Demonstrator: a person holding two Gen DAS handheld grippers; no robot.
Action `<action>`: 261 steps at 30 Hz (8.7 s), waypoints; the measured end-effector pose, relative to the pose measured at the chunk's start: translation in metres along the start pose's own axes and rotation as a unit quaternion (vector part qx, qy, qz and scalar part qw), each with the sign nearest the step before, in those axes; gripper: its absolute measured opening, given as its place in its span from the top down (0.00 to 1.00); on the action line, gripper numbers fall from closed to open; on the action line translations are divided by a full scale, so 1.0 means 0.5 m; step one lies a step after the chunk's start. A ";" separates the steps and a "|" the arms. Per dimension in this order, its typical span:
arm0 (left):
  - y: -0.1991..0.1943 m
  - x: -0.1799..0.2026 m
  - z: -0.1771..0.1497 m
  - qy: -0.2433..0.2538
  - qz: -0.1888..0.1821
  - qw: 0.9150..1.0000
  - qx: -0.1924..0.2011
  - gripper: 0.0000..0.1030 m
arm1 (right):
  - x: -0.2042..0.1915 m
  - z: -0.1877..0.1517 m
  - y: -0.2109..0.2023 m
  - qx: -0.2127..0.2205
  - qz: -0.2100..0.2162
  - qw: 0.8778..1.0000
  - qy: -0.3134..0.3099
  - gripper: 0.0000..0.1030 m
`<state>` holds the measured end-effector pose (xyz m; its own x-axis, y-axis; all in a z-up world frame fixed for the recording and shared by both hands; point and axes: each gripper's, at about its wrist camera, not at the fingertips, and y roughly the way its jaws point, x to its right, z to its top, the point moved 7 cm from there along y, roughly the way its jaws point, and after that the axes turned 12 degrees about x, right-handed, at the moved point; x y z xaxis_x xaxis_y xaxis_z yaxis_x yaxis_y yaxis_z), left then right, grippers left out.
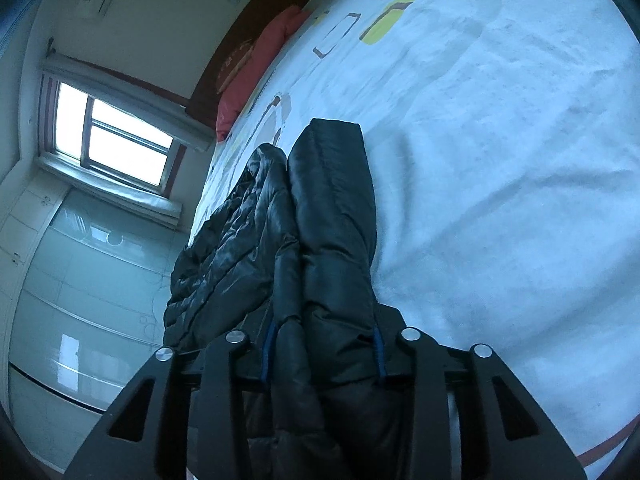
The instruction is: Fold large clothes
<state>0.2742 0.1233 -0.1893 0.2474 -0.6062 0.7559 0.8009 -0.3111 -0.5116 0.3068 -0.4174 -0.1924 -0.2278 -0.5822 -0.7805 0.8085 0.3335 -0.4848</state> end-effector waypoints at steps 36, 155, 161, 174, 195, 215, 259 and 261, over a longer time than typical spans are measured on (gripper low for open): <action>0.065 0.516 -0.316 0.072 -0.149 0.983 -0.079 0.79 | 0.021 -0.010 -0.027 0.022 0.021 0.999 0.015 0.68; 0.054 0.312 -0.381 0.104 -0.137 0.978 -0.119 0.16 | -0.091 -0.043 -0.280 0.019 0.059 0.998 0.021 0.25; 0.072 0.323 -0.406 0.107 -0.124 0.979 -0.123 0.15 | -0.080 -0.072 -0.269 -0.005 0.045 0.999 0.017 0.24; 0.126 0.301 -0.449 0.131 -0.089 0.976 -0.146 0.38 | 0.038 -0.114 -0.194 -0.029 -0.007 0.999 0.017 0.79; 0.110 0.309 -0.267 0.048 -0.090 0.988 -0.115 0.15 | -0.091 0.015 -0.262 0.029 -0.022 0.999 -0.033 0.34; 0.329 0.383 -0.289 0.044 -0.032 0.989 -0.139 0.04 | -0.011 0.139 0.030 0.015 -0.077 0.997 -0.013 0.36; 0.327 0.384 -0.315 0.102 -0.100 0.979 -0.145 0.26 | -0.008 0.085 -0.013 0.016 0.048 0.998 -0.034 0.65; 0.315 0.381 -0.312 0.104 -0.107 0.979 -0.142 0.29 | -0.015 0.077 -0.020 0.022 0.053 0.998 -0.033 0.67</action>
<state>0.3624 -0.1553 -0.1893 -0.0492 -0.6307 0.7744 0.6311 -0.6206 -0.4654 0.3213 -0.4453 -0.1665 -0.1040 -0.5931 -0.7984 0.8493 0.3648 -0.3816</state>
